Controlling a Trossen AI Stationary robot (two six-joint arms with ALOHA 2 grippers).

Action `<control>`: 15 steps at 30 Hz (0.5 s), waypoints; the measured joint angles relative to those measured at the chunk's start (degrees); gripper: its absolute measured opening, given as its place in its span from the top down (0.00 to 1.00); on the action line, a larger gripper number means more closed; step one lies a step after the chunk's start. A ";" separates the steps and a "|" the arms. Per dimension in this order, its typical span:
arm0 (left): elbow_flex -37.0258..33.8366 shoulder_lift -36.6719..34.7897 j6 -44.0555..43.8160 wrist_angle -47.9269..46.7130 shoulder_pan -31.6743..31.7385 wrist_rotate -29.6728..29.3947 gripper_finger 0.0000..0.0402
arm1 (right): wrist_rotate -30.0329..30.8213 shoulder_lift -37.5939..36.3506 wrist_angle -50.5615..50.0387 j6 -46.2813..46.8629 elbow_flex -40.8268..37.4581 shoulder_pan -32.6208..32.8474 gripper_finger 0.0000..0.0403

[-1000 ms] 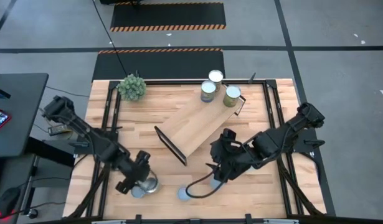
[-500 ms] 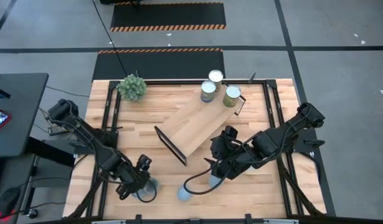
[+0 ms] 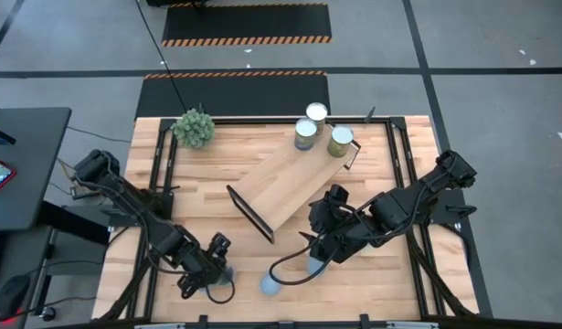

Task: Pick and place cans onto a shelf
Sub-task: Put the canned carrots on the shelf

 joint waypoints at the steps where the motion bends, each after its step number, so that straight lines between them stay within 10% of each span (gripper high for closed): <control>1: -0.02 0.12 0.53 0.60 0.00 0.00 0.22 | -0.01 0.00 0.00 0.03 0.00 0.02 0.07; 15: -0.37 0.14 -14.76 4.14 0.00 3.98 0.21 | -0.08 0.00 0.10 0.62 0.00 0.02 0.07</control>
